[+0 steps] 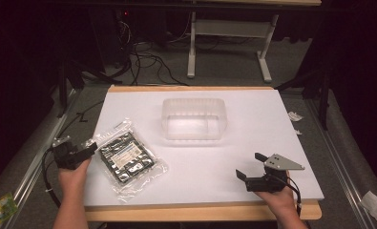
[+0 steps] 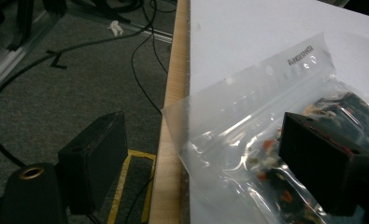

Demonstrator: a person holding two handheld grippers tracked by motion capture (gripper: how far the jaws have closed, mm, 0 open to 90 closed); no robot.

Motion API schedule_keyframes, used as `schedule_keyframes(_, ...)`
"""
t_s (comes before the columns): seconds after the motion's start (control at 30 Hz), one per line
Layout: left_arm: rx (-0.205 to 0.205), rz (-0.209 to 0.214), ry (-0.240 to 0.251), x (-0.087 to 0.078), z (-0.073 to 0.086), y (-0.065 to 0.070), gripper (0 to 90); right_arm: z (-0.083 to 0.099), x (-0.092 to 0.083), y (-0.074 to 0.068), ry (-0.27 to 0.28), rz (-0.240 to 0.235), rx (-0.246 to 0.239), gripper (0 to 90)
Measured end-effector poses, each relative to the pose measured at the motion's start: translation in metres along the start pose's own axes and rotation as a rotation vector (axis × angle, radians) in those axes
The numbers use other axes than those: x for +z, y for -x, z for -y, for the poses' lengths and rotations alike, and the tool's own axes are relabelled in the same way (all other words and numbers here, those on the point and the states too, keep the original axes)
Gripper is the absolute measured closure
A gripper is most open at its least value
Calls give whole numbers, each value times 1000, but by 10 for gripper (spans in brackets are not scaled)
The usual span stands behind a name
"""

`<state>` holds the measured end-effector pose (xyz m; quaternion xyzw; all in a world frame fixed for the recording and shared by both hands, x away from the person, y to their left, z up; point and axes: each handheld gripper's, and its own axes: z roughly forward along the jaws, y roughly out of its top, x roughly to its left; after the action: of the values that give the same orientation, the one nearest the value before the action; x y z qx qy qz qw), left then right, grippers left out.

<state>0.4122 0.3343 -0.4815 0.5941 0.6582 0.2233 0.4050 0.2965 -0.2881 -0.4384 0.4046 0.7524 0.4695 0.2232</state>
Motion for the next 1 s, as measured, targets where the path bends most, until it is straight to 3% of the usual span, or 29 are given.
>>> schedule_keyframes(0.1,1,3,-14,3,-2,-2,182,0,1,-1,-6,-3,2,30)
schedule_keyframes(0.13,-30,21,-33,6,-2,-7,189,0,1,-2,-7,-4,1,31)
schedule_keyframes(0.17,-30,21,-33,6,-2,-7,203,0,1,-2,-7,-4,1,31)
schedule_keyframes(0.2,-54,50,-36,7,-2,-11,233,0,1,-3,-5,-5,1,32)
schedule_keyframes(0.43,-114,108,-39,9,-1,-20,357,0,0,-4,2,-3,0,35)
schedule_keyframes(0.57,-107,129,-21,8,0,-20,500,0,0,-5,1,-1,2,36)
schedule_keyframes(0.6,-101,128,-24,6,1,-19,500,0,0,-5,1,-1,2,36)
schedule_keyframes(0.67,-84,133,-12,5,1,-17,613,0,0,-5,7,1,0,38)
schedule_keyframes(0.7,-69,129,-8,4,1,-16,613,0,0,-5,7,1,0,38)
schedule_keyframes(0.73,-43,115,14,2,2,-13,701,0,-1,-5,6,2,2,41)
schedule_keyframes(0.77,-43,115,14,2,2,-13,749,0,-1,-5,6,2,2,41)
schedule_keyframes(0.8,-34,116,16,1,2,-12,749,0,-1,-4,9,4,3,42)
schedule_keyframes(0.9,12,136,37,-1,3,-8,891,-1,-2,-4,15,4,7,48)
schedule_keyframes(1.0,30,140,51,-4,3,-5,900,-1,-2,-4,18,4,7,49)
